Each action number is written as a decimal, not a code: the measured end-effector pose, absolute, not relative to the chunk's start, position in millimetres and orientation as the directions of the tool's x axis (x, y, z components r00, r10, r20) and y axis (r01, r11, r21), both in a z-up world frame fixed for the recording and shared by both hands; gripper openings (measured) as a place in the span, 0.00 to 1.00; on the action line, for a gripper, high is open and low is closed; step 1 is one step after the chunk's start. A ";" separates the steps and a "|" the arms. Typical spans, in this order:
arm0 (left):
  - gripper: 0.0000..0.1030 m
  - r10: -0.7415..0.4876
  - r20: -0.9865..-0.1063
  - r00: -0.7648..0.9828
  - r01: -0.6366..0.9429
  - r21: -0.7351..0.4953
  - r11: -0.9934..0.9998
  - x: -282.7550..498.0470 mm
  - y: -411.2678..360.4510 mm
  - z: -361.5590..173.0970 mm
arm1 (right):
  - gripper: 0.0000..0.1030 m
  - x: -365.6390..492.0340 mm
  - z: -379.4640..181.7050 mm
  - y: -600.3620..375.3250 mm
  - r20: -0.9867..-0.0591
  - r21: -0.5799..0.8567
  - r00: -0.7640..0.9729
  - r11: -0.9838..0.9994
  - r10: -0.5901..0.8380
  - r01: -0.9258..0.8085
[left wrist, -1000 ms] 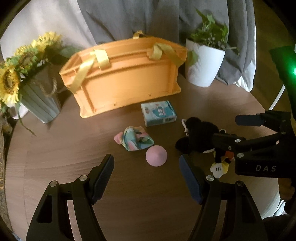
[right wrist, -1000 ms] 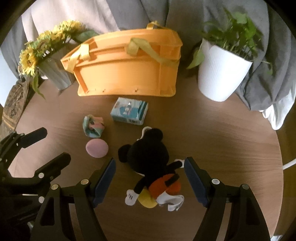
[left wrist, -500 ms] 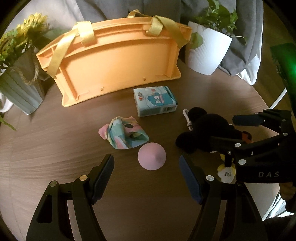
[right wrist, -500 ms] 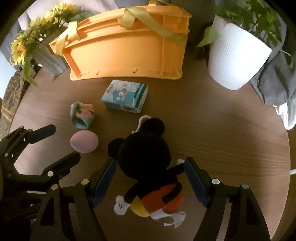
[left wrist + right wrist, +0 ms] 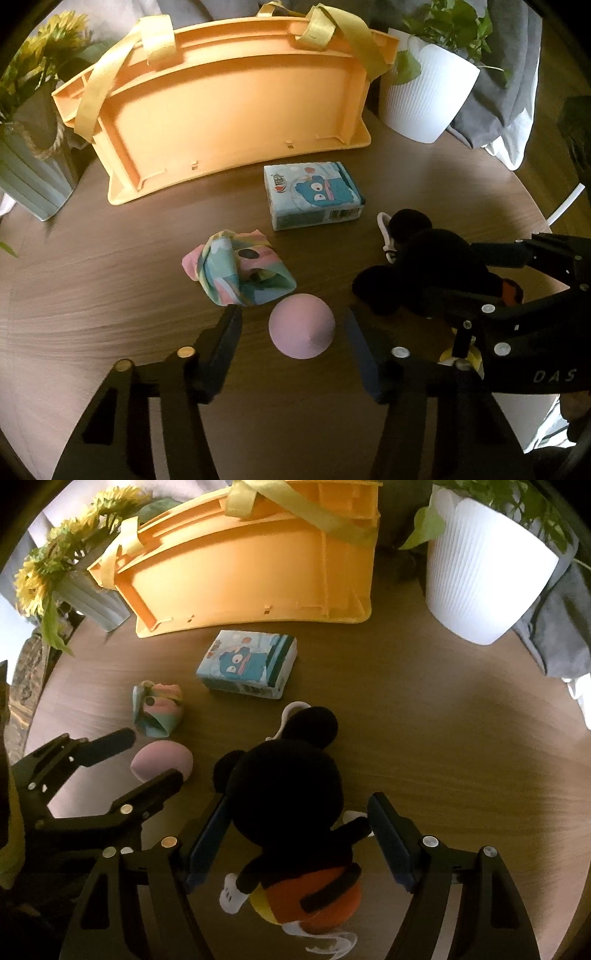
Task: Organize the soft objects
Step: 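Grasp the pink ball with the left tool while the right tool grasps the Mickey plush, then lift the pink ball and Mickey plush and carry both over the crate, then lower the ball and plush into the crate and open both tools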
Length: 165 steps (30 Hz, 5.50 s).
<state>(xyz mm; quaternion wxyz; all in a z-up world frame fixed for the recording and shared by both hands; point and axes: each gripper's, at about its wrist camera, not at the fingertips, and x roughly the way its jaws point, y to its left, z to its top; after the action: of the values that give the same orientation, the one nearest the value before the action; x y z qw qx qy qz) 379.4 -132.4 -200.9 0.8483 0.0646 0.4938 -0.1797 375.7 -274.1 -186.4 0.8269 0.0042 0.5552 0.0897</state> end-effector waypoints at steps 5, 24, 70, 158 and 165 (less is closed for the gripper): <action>0.35 -0.258 -0.865 0.430 0.379 -0.087 0.921 378.0 -134.4 -203.3 | 0.65 372.0 -185.6 -275.0 -0.910 0.117 0.382 0.983 0.164 -0.143; 0.34 -0.259 -0.806 0.533 0.368 -0.055 0.928 354.4 -127.5 -164.9 | 0.56 351.5 -165.1 -275.6 -0.878 0.120 0.454 0.988 0.152 -0.098; 0.34 -0.251 -0.420 0.872 0.281 0.010 0.960 362.3 -95.2 -1.0 | 0.55 359.1 -0.2 -259.3 -0.527 0.112 0.834 0.986 0.166 -0.125; 0.52 -0.141 -0.601 0.787 0.206 0.039 0.978 575.4 -85.3 -63.9 | 0.68 581.6 -59.2 -261.5 -0.652 0.139 0.741 0.986 0.160 -0.091; 0.54 -0.116 -0.557 0.823 0.178 0.059 0.982 549.9 -82.2 -42.1 | 0.68 563.3 -48.9 -259.4 -0.636 0.122 0.757 0.988 0.151 -0.095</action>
<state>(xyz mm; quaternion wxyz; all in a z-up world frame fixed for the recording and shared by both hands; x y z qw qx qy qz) 549.9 -82.2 -42.1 0.9531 0.0543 0.2876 -0.0772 563.3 -259.4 -48.9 0.9363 0.0409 0.3425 0.0659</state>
